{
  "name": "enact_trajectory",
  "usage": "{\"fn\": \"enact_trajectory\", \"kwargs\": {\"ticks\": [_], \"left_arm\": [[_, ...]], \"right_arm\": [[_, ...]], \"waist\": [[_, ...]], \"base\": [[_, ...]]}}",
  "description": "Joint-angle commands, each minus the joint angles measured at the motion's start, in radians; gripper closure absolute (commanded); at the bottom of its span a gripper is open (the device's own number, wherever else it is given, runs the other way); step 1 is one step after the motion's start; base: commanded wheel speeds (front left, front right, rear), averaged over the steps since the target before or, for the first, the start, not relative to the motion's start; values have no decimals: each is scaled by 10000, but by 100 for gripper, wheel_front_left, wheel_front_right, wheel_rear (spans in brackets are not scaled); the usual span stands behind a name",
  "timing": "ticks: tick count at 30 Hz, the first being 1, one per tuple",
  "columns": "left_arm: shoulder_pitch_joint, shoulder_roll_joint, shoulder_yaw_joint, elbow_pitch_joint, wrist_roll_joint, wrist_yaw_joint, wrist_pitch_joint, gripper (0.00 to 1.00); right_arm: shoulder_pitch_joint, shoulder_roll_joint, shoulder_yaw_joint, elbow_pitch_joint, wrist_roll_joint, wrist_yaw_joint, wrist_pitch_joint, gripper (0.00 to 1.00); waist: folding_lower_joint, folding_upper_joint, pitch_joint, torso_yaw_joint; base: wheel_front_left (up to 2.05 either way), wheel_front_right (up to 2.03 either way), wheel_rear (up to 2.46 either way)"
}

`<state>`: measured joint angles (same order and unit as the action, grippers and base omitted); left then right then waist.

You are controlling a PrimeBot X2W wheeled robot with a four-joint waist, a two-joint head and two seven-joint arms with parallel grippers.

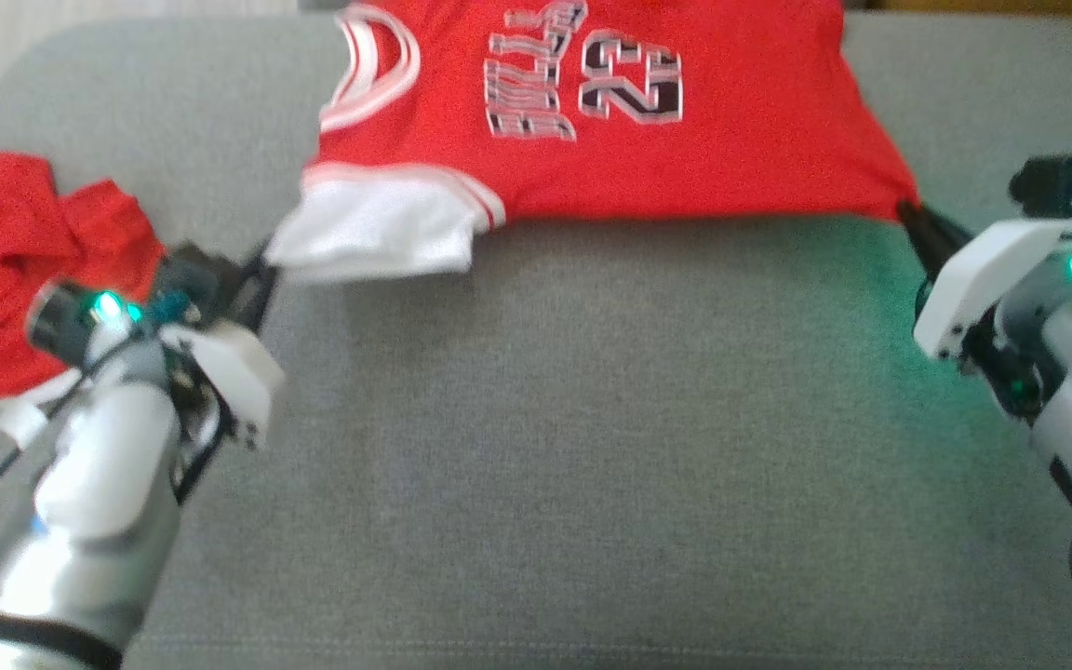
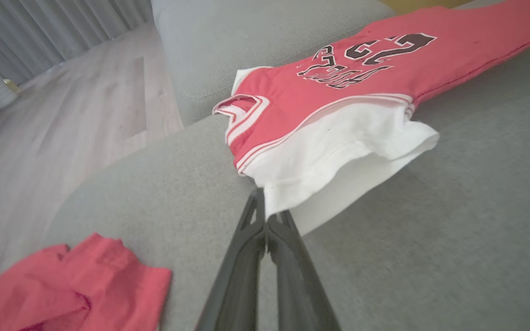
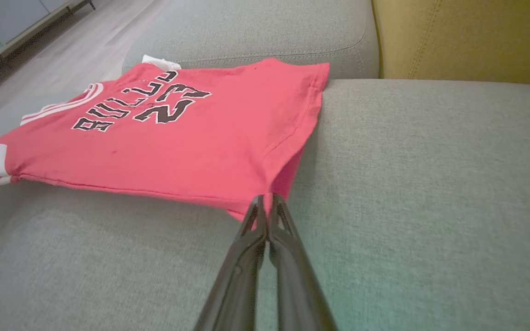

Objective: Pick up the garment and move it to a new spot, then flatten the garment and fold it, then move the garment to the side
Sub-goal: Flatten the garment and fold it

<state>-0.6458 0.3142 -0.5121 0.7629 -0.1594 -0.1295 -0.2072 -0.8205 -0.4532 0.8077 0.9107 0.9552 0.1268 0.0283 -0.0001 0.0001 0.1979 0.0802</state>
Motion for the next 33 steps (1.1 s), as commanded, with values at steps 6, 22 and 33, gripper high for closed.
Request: {"fn": "enact_trajectory", "kwargs": {"ticks": [6,22,33], "left_arm": [[993,1294,-898,-1838,-3071,-8,1413,100],[2684,4247,-2161,-5917,-6942,-10,3752,100],[3985,5448,-1978,-7492,-8644,53,4881,100]], "right_arm": [[662,-446,917,-4,209,39,7,100],[1322,-1810,3204,-1131,884,39,938,100],[1504,-3186,4381,-2951,2072,39,2648,100]], "waist": [[1,-1,-1037,21],[1,-1,-1956,-128],[1,-1,-2251,-485]], "base": [[0,0,0],[0,0,0],[0,0,0]]}}
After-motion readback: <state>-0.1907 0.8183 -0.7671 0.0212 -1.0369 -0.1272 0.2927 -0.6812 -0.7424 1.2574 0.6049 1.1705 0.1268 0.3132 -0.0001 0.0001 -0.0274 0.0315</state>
